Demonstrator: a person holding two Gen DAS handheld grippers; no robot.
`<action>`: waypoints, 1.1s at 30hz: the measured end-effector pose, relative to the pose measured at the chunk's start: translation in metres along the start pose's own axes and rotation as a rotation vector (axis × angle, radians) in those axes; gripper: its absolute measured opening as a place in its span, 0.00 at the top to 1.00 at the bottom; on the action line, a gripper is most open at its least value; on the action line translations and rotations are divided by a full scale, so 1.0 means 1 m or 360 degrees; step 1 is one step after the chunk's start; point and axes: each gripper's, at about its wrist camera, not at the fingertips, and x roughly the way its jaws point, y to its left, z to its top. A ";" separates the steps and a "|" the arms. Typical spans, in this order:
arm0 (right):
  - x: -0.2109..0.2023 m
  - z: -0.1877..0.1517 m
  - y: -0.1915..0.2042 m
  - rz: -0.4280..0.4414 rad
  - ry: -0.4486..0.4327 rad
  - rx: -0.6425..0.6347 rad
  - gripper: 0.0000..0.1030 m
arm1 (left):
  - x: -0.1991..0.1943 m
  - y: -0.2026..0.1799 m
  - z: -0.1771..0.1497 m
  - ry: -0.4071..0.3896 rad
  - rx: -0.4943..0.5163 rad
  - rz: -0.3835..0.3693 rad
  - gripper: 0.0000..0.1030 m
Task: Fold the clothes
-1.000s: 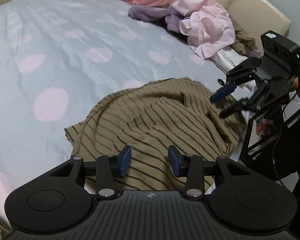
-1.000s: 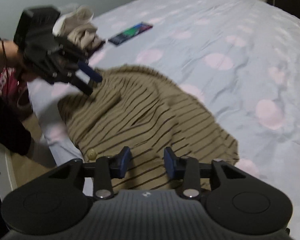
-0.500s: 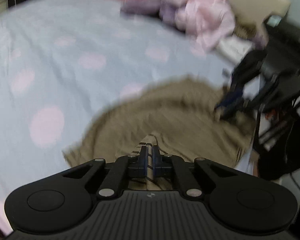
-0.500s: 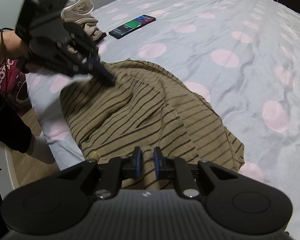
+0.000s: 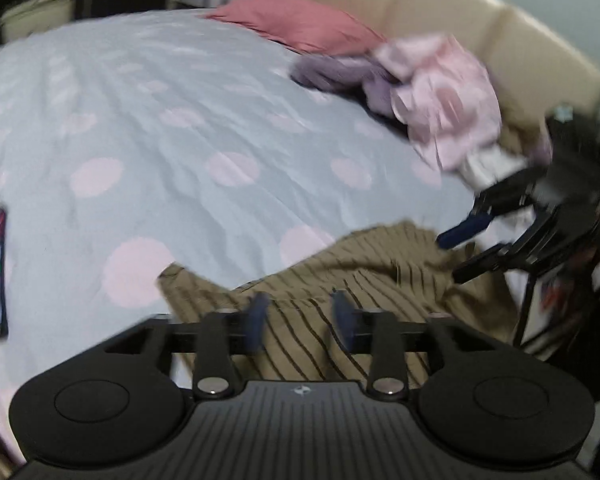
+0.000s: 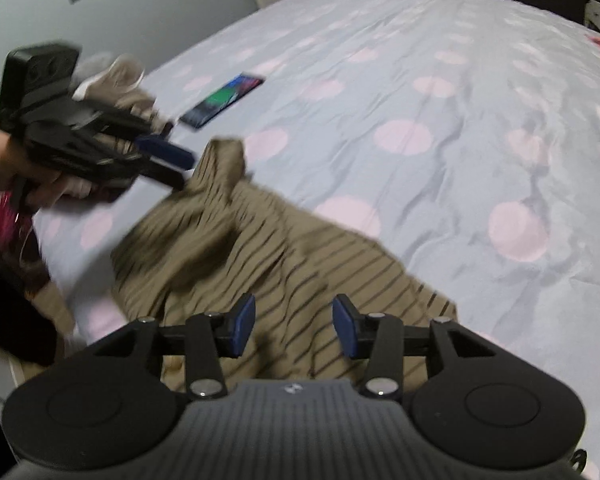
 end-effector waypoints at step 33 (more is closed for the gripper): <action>0.012 0.064 0.028 0.0057 -0.0083 0.0286 0.52 | -0.002 -0.020 -0.083 0.0366 0.0028 -0.0024 0.51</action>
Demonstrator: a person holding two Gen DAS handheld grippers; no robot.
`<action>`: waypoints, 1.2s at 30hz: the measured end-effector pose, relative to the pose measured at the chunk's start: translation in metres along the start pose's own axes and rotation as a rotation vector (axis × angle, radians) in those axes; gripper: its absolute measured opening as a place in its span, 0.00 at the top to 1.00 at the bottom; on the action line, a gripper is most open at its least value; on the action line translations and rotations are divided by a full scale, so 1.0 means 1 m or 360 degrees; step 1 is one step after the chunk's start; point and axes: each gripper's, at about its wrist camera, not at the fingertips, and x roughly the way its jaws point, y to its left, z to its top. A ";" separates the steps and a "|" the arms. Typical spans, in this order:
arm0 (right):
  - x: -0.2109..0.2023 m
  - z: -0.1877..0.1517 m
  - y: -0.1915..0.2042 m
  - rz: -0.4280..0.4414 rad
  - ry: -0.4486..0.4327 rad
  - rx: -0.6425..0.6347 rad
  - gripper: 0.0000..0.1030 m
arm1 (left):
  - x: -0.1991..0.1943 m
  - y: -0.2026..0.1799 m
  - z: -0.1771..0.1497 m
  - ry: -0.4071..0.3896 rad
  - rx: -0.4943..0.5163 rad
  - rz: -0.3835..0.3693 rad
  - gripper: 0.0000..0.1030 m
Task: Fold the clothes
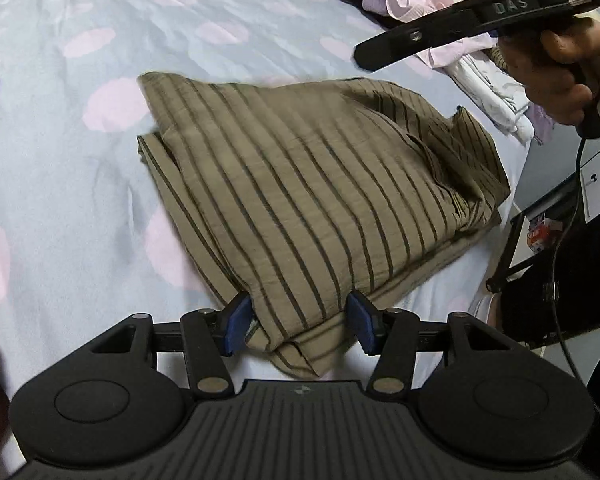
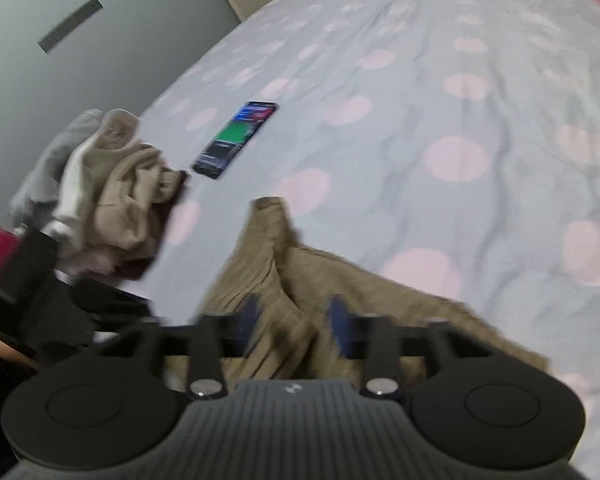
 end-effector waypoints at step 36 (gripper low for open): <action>-0.046 -0.002 -0.022 -0.0152 -0.0050 -0.0252 0.93 | -0.008 0.000 0.005 -0.0035 -0.0077 -0.0032 0.51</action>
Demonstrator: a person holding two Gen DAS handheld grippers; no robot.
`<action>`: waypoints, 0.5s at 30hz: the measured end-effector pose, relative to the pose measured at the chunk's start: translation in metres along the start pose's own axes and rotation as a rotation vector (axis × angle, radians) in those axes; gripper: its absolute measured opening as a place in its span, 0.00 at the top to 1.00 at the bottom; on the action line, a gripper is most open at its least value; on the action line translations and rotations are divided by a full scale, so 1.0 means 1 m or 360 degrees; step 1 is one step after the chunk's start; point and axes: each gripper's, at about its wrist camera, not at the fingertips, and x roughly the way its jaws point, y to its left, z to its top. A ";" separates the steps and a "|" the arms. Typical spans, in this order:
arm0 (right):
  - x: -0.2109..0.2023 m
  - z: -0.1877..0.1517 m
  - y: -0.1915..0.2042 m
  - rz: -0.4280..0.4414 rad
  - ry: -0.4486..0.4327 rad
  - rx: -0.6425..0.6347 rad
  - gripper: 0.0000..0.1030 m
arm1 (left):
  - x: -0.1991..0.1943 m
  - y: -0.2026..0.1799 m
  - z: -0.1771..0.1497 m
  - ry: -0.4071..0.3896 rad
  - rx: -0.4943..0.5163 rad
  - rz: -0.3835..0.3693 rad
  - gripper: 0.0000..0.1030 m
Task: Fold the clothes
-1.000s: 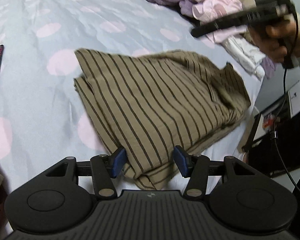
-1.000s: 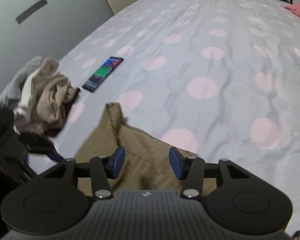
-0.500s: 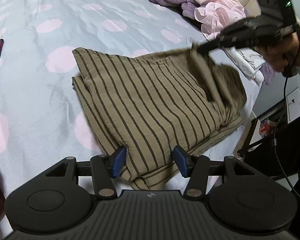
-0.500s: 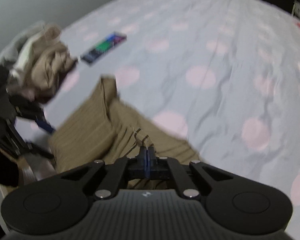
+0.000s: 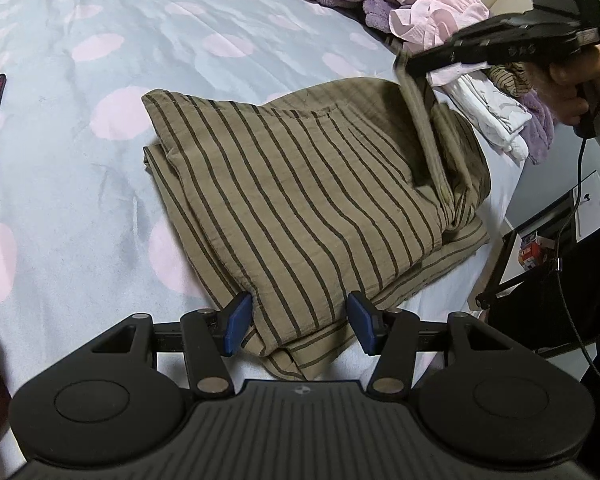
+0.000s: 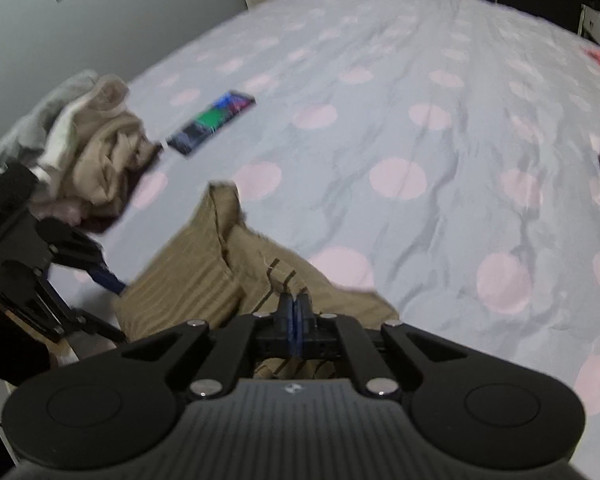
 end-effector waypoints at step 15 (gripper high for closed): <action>-0.011 -0.057 -0.034 0.0076 0.0246 0.0374 0.33 | -0.008 0.015 0.005 -0.0091 -0.0197 -0.0065 0.50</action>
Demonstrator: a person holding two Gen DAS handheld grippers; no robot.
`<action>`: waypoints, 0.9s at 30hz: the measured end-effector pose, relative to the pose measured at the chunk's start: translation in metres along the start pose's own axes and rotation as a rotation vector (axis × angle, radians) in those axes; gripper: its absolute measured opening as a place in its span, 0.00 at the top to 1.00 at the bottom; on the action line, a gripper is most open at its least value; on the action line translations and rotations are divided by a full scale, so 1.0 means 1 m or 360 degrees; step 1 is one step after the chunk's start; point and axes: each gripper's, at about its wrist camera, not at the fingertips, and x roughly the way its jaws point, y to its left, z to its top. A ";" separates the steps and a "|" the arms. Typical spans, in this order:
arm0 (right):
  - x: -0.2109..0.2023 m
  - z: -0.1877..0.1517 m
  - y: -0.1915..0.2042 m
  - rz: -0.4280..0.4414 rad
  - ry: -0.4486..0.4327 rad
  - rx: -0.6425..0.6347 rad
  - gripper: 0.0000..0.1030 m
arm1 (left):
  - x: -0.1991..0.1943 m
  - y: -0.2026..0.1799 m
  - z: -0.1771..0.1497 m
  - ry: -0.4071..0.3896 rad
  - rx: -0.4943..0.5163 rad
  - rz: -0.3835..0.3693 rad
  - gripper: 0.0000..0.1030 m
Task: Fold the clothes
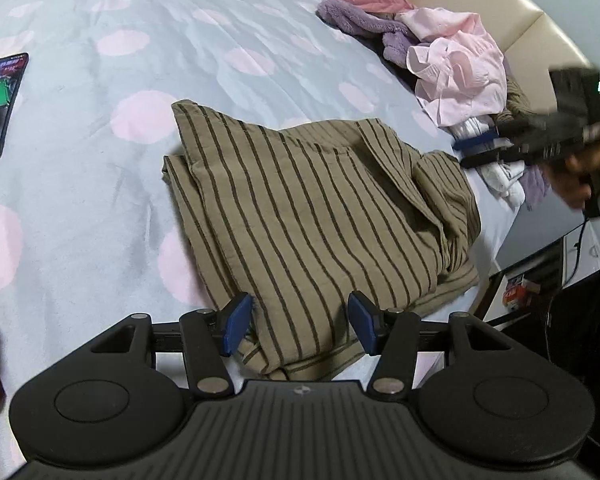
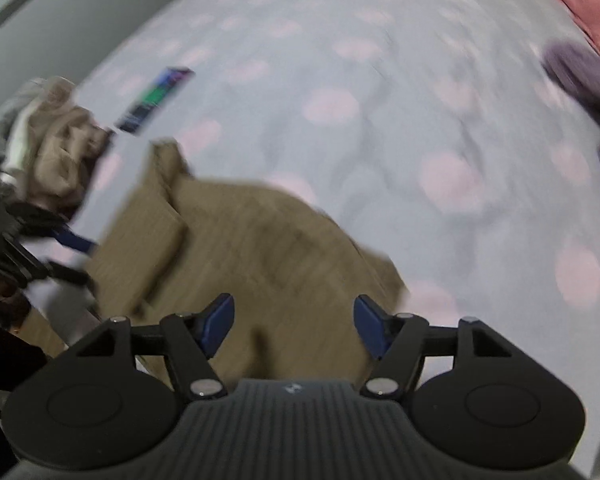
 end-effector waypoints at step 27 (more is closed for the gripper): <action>0.008 -0.090 -0.090 0.0259 -0.0054 0.0946 0.21 | 0.011 0.052 0.009 0.0021 -0.0634 -0.0015 0.43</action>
